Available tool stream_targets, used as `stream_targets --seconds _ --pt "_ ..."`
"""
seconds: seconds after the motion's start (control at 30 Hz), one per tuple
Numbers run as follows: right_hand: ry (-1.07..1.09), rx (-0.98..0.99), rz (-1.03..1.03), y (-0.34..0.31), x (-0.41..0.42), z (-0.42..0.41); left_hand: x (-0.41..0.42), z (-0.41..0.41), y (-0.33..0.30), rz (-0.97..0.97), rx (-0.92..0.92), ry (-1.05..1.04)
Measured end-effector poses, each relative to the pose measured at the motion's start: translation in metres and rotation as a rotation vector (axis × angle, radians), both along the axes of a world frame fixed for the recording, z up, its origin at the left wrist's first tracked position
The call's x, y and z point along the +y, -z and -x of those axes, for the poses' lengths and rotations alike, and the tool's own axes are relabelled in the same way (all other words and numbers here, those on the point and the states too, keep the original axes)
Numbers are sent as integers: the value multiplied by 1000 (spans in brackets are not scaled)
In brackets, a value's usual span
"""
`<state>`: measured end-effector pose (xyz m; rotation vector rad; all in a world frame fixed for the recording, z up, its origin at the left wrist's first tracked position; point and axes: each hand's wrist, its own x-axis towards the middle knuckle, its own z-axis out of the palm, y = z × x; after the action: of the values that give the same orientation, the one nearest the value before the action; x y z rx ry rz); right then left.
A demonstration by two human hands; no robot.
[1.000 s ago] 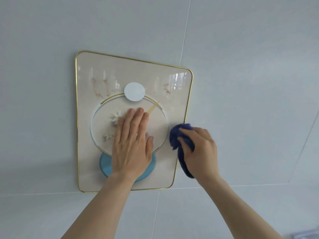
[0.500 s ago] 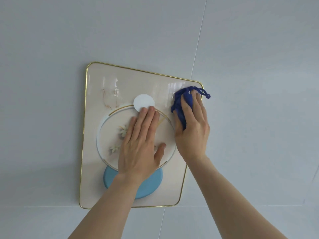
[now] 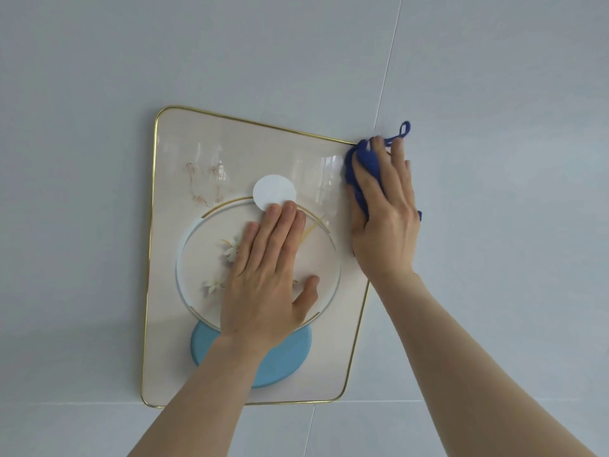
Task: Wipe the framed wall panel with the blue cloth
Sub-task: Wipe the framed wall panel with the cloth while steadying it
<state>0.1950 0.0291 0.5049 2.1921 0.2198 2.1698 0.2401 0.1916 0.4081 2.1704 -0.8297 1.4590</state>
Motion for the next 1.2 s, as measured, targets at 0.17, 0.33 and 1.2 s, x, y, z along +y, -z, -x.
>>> stream_targets --seconds 0.17,0.33,1.2 --pt "-50 2 -94 12 13 -3 -4 1 0 14 -4 -13" --pt "4 91 5 51 5 10 -2 3 -2 8 4 -19" --pt "-468 452 -524 14 115 74 93 20 -17 322 126 52"
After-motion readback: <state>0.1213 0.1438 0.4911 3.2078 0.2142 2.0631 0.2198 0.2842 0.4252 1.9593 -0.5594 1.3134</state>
